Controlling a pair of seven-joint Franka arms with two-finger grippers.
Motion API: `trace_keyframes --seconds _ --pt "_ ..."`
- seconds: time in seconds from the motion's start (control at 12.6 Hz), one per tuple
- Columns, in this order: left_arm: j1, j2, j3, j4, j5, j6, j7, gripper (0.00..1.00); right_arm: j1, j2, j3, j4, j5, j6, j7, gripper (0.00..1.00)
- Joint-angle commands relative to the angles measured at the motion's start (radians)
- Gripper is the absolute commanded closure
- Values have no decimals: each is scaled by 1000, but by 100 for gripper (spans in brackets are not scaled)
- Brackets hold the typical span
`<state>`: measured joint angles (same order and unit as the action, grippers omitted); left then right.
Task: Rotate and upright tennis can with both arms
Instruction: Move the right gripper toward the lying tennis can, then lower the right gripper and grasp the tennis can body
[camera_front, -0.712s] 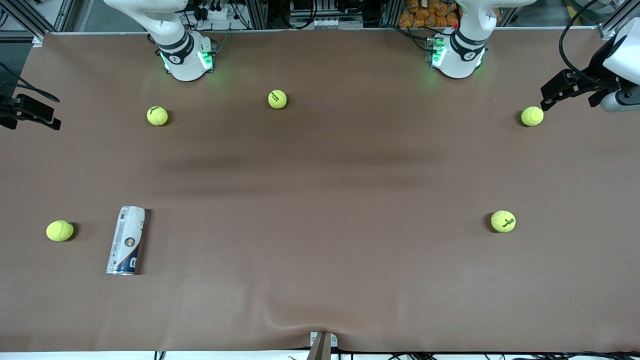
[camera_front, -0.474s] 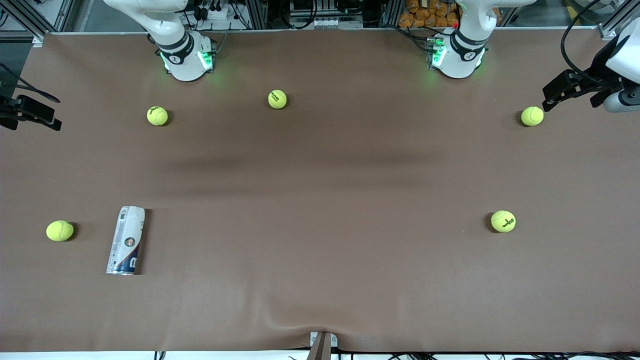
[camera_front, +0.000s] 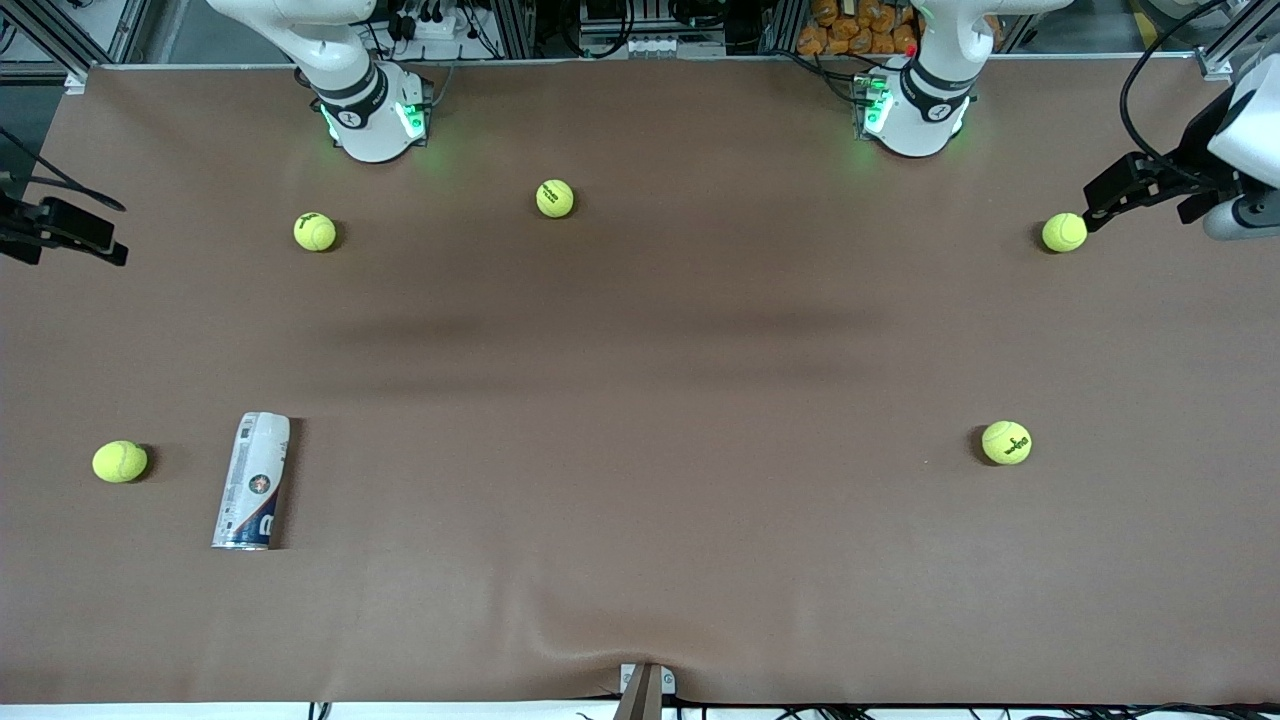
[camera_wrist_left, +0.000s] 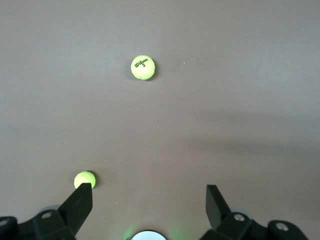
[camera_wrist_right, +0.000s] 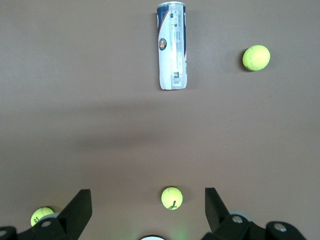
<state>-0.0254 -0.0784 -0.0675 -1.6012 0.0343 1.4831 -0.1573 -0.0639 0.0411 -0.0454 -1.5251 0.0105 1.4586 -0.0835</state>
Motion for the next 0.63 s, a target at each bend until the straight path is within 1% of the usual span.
trace_keyframes --seconds 0.0,0.16,0.32,0.47,0.55 --pt "9 16 0 20 -22 -4 12 0 -2 81 -1 19 -26 47 -86 0" --pt "9 16 0 20 -22 -4 13 0 -8 146 -1 19 -26 115 -152 0" --pt "10 22 0 21 -22 -3 19 0 -13 236 -2 19 -17 211 -217 0" --pt "9 26 0 18 -22 -1 27 0 -34 354 -1 23 -15 319 -243 0" --pt "13 26 1 18 -22 0 28 0 -39 414 -1 32 -14 398 -280 0"
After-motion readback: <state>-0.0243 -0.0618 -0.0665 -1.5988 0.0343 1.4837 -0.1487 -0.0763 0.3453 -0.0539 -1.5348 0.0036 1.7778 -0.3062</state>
